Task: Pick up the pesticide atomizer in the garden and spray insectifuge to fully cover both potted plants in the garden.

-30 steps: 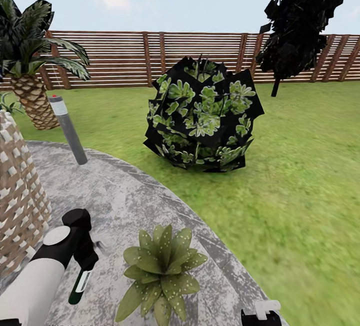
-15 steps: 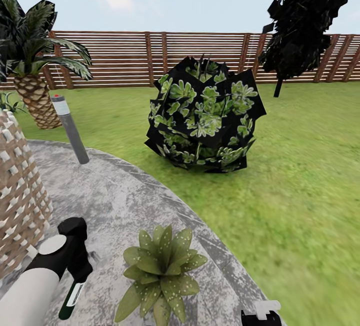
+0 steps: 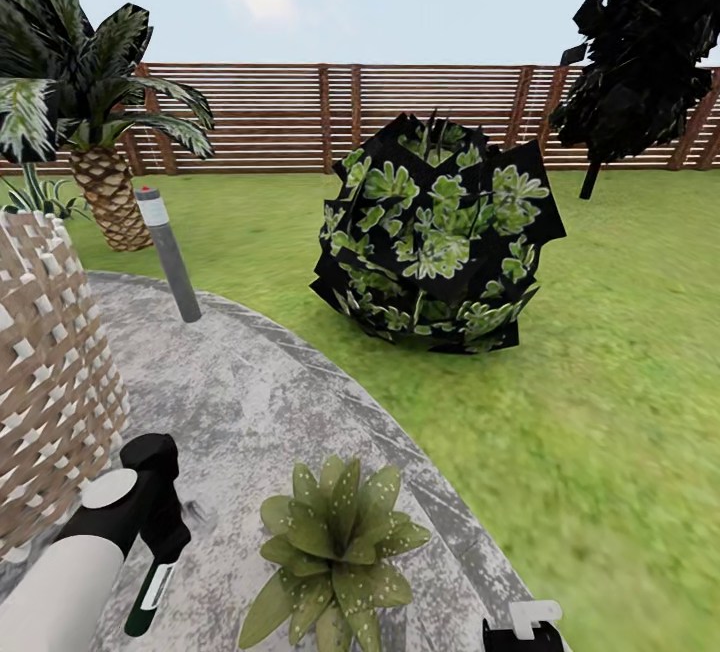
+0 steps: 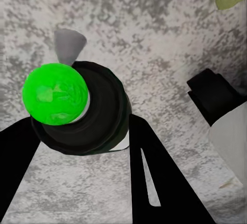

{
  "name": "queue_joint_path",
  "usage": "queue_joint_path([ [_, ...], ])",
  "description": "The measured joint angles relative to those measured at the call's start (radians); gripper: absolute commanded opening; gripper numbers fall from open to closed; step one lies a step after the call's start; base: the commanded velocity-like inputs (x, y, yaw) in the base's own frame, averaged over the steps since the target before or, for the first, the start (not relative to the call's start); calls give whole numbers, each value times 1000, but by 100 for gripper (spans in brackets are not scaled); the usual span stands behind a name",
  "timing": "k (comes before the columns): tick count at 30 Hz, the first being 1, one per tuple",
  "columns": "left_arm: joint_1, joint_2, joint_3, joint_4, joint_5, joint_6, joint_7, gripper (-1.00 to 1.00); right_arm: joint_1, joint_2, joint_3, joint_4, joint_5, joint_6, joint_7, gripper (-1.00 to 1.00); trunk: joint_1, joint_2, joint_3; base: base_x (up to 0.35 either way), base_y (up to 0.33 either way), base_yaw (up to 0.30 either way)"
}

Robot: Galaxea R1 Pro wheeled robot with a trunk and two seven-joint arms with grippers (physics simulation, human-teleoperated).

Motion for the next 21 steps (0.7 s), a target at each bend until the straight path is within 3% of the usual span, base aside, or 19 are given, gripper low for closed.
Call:
queue_joint_path([
  [5,-13,-40,-5,-11,0,3,0,-100,0,0,0,0,0,0,0,100,0,0,0,2,-1,0],
  [10,-12,-42,-16,-10,-6,4,0,-100,0,-1,0,0,0,0,0,100,0,0,0,0,0,0],
  [12,-6,-31,-12,-10,-28,3,0,-100,0,-1,0,0,0,0,0,100,0,0,0,0,0,0],
  [17,-16,-38,-7,-11,-37,8,0,-100,0,-1,0,0,0,0,1,100,0,0,0,0,0,0],
  [21,-67,-44,-13,-13,-37,93,0,-100,0,0,1,0,2,0,2,100,0,0,0,0,0,0],
])
